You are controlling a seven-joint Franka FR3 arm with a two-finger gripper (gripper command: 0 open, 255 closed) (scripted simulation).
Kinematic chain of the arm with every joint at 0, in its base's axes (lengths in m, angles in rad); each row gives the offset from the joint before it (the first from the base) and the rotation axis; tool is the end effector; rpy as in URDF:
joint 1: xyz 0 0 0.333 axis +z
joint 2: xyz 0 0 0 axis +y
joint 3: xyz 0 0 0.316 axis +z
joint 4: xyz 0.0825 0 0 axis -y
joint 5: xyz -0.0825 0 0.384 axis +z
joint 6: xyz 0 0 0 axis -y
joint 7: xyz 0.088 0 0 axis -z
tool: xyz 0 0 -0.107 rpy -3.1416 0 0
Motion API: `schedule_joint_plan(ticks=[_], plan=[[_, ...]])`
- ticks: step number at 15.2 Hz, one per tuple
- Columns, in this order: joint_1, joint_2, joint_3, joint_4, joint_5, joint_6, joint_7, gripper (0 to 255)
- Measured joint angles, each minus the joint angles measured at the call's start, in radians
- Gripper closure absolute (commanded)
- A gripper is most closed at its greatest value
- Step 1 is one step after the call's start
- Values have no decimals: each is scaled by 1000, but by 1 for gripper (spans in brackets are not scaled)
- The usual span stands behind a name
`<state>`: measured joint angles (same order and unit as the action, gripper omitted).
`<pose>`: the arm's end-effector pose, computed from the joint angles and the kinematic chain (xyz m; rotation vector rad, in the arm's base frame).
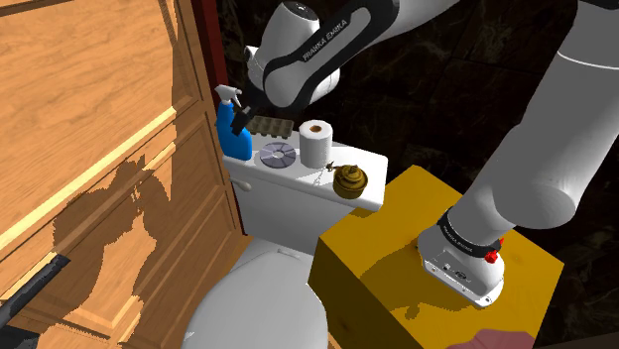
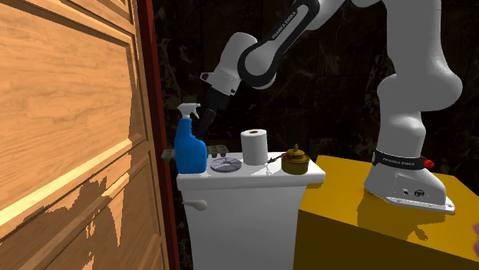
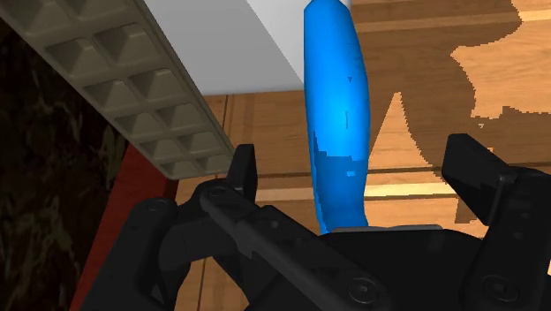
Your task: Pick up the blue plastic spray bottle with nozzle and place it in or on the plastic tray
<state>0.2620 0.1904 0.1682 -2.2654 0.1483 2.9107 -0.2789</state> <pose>0.5255 0.2296 0.3261 -2.8219 -0.8148 -0.6667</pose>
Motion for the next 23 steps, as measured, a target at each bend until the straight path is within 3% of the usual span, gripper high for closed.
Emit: schedule_joint_plan(ticks=[11,12,23], plan=[[15,86,-10,41,-20,47,13,0],[15,86,-10,41,-20,47,13,255],[15,81,-11,41,-20,41,14,255]])
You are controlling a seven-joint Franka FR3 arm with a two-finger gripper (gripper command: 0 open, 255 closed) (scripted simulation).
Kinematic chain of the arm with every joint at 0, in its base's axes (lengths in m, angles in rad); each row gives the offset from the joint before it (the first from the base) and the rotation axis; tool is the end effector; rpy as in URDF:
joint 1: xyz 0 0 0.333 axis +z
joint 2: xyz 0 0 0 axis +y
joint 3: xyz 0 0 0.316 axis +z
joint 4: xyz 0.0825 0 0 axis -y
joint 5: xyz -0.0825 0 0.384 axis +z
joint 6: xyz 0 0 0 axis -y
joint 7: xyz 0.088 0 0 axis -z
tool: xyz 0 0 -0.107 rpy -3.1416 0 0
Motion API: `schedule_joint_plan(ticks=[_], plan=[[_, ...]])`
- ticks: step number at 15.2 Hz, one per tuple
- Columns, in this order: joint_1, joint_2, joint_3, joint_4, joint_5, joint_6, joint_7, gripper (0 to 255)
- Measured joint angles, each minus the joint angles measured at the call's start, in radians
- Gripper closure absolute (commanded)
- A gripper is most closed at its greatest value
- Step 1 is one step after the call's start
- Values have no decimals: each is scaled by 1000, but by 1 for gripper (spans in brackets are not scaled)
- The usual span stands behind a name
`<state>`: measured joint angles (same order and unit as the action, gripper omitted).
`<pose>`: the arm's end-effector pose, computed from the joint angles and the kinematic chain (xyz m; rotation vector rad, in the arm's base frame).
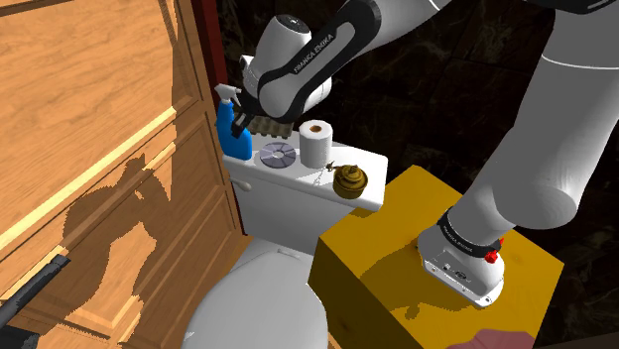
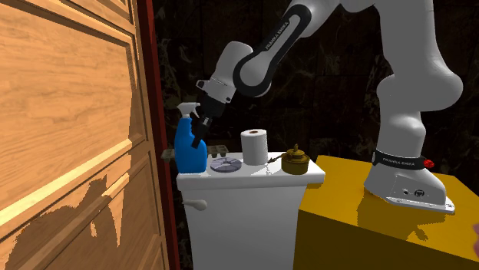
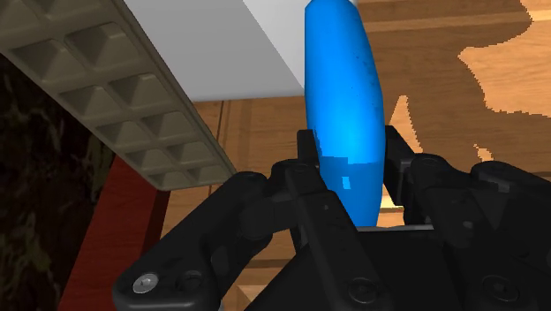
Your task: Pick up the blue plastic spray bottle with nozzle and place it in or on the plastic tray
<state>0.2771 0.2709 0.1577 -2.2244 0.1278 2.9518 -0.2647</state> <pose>0.5368 0.2377 0.3025 -2.8206 -0.8173 -0.6686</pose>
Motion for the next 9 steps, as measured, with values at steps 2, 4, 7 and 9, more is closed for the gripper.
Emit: schedule_joint_plan(ticks=[2,4,7,9], plan=[[1,-15,-1,4,-1,-19,3,255],[-1,-38,-1,4,0,-42,4,255],[-1,-68,-1,10,0,-77,7,255],[0,-84,-3,19,-3,-103,13,255]])
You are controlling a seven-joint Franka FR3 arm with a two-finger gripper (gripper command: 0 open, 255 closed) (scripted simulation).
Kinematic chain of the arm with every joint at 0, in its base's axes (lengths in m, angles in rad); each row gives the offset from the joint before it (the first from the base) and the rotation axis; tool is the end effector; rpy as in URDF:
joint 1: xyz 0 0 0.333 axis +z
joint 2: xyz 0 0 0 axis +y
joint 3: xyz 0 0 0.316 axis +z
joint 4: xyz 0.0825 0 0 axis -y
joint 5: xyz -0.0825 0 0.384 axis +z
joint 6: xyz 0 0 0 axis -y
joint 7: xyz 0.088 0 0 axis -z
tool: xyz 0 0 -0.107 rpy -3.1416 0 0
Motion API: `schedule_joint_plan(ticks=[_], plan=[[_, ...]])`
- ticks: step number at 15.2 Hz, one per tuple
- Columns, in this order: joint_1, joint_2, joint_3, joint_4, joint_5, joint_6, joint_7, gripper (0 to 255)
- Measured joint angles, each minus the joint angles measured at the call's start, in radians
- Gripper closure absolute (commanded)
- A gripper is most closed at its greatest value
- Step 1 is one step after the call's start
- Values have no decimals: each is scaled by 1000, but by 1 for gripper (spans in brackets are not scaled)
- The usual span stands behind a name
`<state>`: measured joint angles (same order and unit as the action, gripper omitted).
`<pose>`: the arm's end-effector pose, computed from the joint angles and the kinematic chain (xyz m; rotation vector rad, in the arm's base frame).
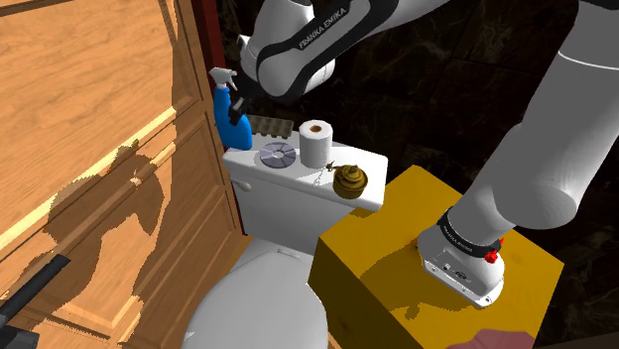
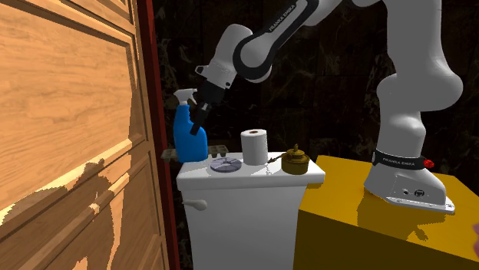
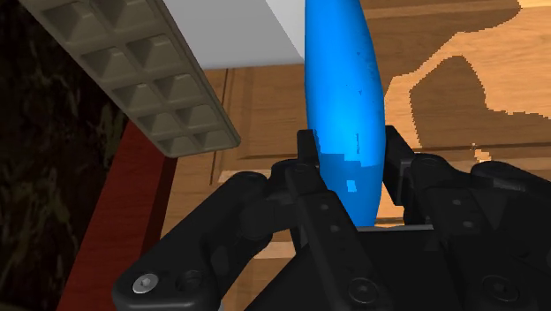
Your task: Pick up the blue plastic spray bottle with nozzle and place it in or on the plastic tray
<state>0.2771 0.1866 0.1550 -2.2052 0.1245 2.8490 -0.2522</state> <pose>0.5372 0.2383 0.3471 -2.8207 -0.8173 -0.6688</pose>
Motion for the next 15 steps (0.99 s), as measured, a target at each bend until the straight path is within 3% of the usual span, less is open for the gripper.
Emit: schedule_joint_plan(ticks=[10,15], plan=[[-3,-84,-2,37,-3,-120,11,255],[-67,-55,-21,76,74,-142,-132,255]])
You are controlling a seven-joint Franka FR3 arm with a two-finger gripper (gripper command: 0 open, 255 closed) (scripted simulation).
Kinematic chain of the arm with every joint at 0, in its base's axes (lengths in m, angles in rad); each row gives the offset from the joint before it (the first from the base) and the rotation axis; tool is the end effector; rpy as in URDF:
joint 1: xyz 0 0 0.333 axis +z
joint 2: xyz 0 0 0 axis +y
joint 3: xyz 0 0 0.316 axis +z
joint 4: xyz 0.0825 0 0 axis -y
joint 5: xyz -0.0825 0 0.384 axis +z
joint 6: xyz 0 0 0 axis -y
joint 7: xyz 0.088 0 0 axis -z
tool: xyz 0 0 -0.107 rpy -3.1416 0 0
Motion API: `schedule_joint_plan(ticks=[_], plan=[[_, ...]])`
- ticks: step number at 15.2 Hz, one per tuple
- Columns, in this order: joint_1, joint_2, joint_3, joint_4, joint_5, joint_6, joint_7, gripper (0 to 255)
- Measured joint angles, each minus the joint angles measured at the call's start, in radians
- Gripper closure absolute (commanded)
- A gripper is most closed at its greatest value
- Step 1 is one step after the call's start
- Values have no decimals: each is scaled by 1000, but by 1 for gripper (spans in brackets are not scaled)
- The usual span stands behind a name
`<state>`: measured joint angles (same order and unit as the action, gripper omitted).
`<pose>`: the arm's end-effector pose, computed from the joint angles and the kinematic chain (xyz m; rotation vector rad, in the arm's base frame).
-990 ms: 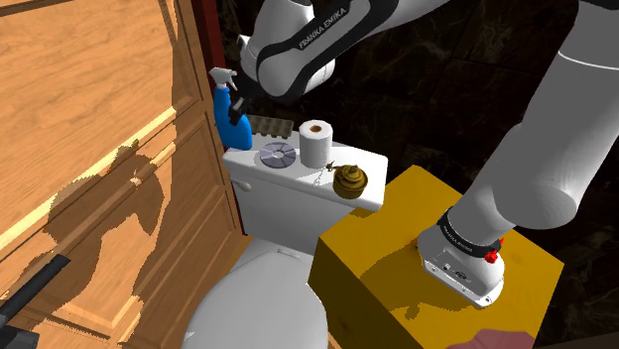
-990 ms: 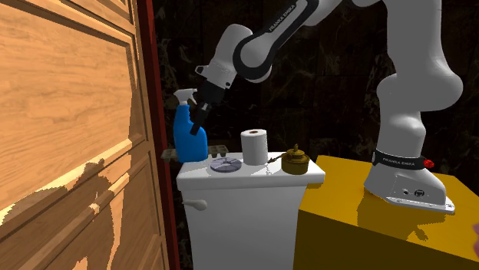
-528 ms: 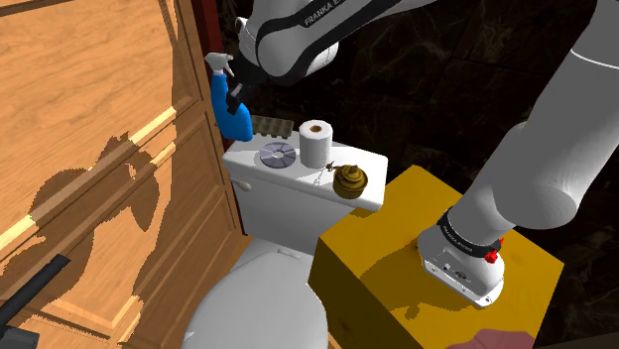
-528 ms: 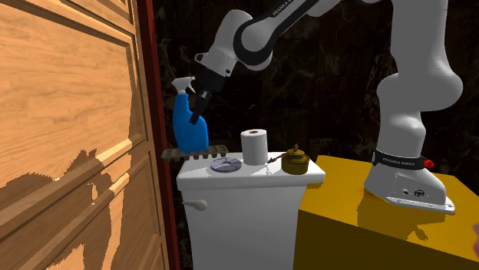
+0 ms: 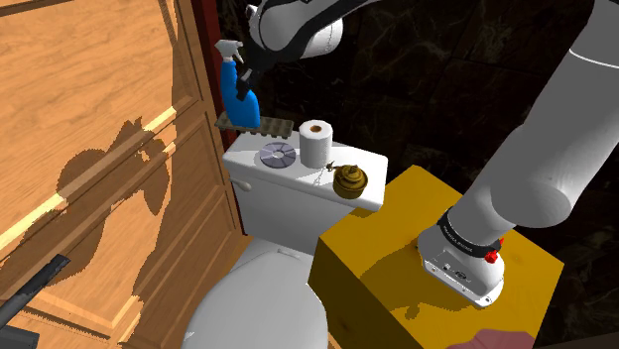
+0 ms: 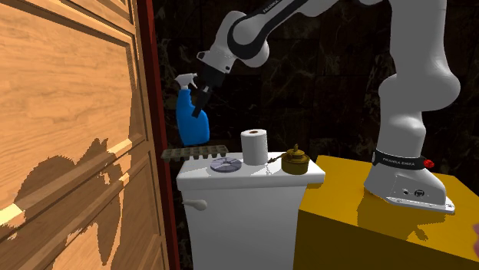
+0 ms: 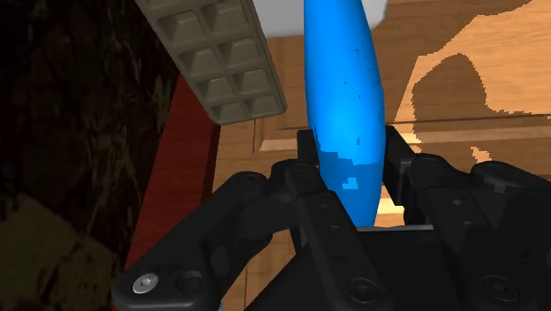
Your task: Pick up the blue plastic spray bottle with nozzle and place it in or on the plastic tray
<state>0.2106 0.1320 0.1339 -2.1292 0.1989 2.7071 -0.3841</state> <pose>0.5648 0.1935 0.3959 -2.8219 -0.8142 -0.6678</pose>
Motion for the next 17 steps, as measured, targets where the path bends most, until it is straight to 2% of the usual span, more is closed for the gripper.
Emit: schedule_joint_plan(ticks=[7,17], plan=[[-113,80,-29,112,101,-61,-216,255],[-134,171,-11,94,151,42,-291,255]])
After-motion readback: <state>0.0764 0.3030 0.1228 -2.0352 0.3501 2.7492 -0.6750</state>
